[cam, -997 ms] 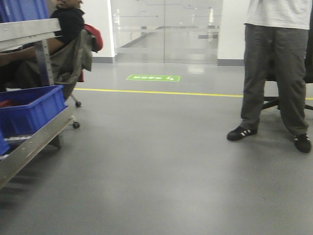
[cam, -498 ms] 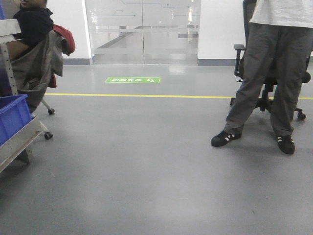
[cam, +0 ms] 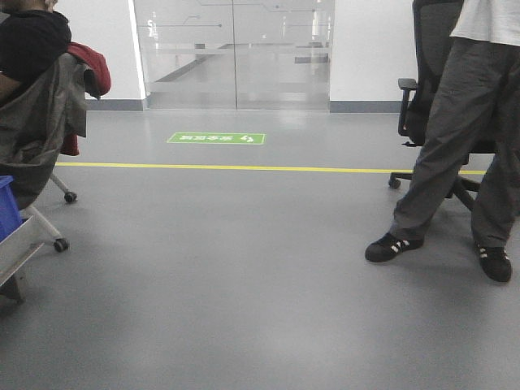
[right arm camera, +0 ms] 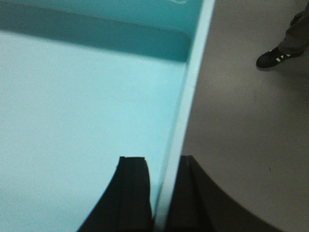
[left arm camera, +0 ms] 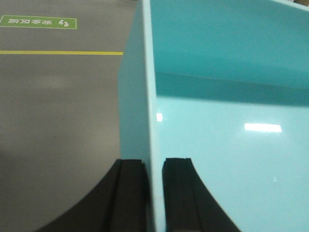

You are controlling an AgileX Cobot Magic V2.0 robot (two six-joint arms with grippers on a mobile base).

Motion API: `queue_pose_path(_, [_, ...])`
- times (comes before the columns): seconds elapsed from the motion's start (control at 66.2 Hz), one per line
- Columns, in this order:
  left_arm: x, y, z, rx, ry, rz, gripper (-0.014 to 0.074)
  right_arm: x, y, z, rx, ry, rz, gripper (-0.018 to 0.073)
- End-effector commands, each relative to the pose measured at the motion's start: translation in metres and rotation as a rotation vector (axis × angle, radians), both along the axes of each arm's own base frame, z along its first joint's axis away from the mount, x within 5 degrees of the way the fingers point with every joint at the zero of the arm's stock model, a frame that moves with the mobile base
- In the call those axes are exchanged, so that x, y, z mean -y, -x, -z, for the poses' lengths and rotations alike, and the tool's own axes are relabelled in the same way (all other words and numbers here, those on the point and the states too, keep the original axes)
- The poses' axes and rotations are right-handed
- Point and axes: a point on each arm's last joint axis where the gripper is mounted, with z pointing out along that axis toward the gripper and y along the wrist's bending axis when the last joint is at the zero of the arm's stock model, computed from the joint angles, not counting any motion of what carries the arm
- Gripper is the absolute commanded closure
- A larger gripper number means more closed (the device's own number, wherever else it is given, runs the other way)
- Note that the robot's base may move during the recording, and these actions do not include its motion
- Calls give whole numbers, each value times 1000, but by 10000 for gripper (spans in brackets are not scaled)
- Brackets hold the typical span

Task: Fetch blue bin and place on conveyor start
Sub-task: 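Hold the teal bin in both grippers while the base drives away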

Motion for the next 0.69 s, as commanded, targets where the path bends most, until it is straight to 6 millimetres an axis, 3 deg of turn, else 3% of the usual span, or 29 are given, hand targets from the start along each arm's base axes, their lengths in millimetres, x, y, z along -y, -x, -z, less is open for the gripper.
queue_pose_path(0.0, [0,7,-15,88,49,7,708,5,2,-7,44,35,2,711])
queue_pose_path(0.68, [0,7,-15,88,49,7,708,4,2,-7,51,33,2,711])
